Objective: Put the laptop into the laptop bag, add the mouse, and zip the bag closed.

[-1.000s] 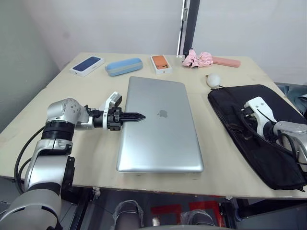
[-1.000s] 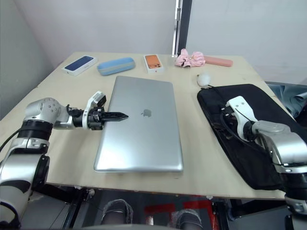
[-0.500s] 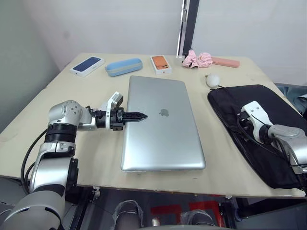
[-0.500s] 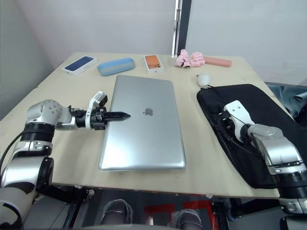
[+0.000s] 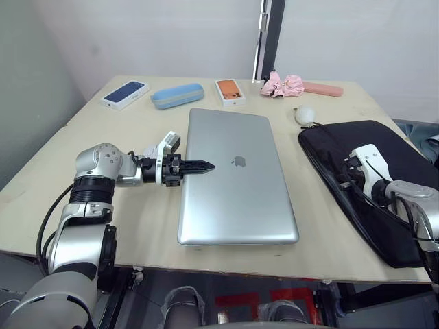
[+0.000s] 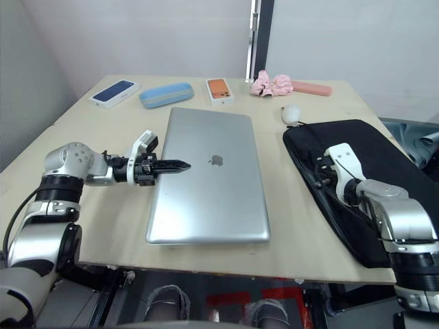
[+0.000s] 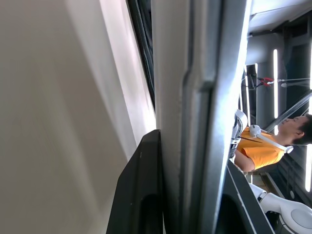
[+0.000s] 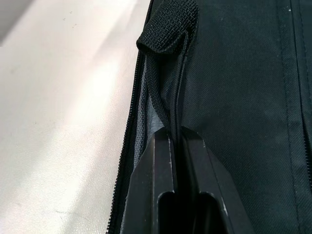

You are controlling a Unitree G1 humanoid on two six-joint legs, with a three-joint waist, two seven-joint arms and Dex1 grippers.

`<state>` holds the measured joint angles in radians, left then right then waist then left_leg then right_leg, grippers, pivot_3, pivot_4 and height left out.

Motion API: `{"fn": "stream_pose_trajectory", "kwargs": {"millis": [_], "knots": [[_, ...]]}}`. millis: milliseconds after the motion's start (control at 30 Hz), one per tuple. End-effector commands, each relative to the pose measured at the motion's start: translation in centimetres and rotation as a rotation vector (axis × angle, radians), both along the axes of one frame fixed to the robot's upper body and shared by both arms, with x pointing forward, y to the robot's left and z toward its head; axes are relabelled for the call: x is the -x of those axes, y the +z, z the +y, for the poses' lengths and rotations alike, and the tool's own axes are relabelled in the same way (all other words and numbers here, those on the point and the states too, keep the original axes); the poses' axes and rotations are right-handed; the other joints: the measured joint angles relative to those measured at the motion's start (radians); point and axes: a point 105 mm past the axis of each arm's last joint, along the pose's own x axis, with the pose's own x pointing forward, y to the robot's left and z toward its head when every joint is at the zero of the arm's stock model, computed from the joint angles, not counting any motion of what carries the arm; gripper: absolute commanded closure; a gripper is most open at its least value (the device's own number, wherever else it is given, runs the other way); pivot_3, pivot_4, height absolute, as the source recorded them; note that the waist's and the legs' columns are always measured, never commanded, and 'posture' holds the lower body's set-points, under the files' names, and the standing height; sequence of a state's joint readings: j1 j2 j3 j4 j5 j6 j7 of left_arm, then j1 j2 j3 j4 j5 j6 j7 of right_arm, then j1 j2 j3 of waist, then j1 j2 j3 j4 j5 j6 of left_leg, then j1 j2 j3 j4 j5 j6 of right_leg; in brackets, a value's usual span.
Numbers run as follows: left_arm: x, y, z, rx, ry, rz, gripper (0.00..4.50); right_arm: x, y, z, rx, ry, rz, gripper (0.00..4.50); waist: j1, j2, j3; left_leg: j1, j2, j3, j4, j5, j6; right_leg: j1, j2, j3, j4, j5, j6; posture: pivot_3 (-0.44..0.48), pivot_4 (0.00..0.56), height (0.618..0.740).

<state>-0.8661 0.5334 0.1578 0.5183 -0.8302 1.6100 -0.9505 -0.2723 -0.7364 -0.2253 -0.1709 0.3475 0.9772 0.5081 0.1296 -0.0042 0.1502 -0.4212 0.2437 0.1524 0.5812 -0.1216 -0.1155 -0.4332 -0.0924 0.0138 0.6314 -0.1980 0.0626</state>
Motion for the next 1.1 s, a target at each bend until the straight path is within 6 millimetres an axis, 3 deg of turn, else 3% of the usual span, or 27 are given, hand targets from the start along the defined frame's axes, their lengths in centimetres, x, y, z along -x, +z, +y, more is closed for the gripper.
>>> {"fn": "stream_pose_trajectory", "kwargs": {"millis": [33,267,400,833,1100], "knots": [[0.3,3.8,-1.2,0.131,-0.072,-0.109,4.19,-0.2,3.7,0.7,-0.017,0.02,-0.104,4.47,0.0,0.0,0.0,0.0,0.0,0.0,0.0,0.0,0.0,0.0,0.0,0.0,0.0,0.0,0.0,0.0,0.15,0.74],[0.6,3.9,-2.8,0.158,-0.123,-0.096,4.19,0.1,9.7,2.7,-0.062,0.077,-0.198,4.47,-0.003,0.0,0.0,0.0,0.0,0.0,0.0,0.0,-0.001,0.0,0.0,0.0,0.001,0.0,0.0,0.0,0.15,0.74],[0.6,3.8,-3.5,0.194,-0.134,-0.071,4.19,0.3,11.7,4.0,-0.078,0.109,-0.196,4.47,0.0,0.0,0.0,0.0,0.0,0.0,0.0,0.003,-0.004,0.0,0.0,0.0,0.0,0.0,0.0,0.0,0.15,0.74],[-1.4,2.9,-6.5,0.244,-0.052,0.065,4.19,0.5,11.8,5.4,-0.079,0.108,-0.184,4.47,0.02,0.0,0.0,-0.001,0.0,0.0,0.0,0.003,-0.005,0.0,0.0,0.0,0.0,0.001,0.002,0.0,0.15,0.74],[-3.1,1.7,-9.9,0.165,0.045,0.041,4.19,0.2,11.9,6.8,-0.176,0.065,-0.188,4.47,0.017,0.0,0.0,-0.001,-0.001,-0.001,0.001,0.003,-0.005,0.0,0.0,0.0,0.0,0.002,0.004,0.0,0.15,0.74]]}}
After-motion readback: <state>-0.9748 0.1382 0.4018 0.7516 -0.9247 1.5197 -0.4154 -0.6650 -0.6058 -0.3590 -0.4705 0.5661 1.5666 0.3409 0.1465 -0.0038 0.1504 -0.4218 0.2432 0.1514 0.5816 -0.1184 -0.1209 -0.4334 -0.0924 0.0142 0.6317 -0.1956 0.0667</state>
